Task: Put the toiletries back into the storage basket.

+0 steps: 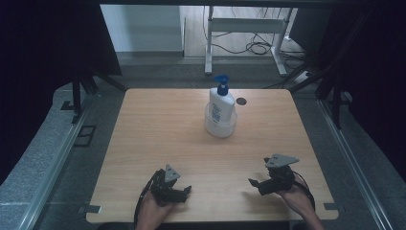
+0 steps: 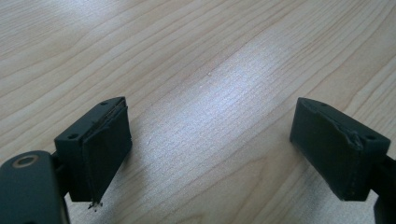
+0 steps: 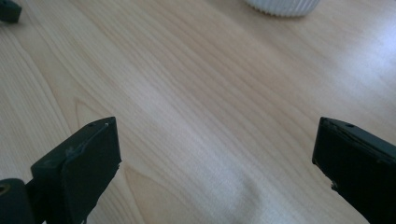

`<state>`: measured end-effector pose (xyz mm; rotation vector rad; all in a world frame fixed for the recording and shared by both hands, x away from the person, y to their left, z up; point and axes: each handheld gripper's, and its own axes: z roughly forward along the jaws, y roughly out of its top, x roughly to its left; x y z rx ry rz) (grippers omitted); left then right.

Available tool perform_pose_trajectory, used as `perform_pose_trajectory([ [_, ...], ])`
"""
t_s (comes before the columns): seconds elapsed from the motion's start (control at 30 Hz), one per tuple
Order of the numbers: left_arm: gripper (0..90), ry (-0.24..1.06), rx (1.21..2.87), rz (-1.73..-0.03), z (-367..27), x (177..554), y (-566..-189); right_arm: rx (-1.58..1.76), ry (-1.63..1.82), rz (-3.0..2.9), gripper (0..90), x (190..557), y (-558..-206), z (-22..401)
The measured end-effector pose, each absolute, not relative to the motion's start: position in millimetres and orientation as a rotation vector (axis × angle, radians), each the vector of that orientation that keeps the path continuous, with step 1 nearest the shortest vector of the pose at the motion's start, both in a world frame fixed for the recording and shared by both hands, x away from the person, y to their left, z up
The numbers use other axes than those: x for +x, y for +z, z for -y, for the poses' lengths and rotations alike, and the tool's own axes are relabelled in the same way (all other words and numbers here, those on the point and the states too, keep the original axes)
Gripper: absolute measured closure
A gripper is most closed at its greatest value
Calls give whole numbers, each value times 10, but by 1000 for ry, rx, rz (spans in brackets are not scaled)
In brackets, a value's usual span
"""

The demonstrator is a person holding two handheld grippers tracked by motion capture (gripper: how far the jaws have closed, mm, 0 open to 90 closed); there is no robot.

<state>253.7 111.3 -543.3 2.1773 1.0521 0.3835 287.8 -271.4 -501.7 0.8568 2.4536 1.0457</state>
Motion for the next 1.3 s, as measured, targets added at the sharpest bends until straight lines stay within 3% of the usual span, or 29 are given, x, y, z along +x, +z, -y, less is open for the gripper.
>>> perform_pose_trajectory([
  [0.8,119,384,2177,-1054,-1110,2534,-5433,901,993,-2540,0,2782,-5400,2696],
  [1.3,119,384,2180,-1052,-1103,2536,-5433,917,1028,-2530,0,2780,-5433,2706],
])
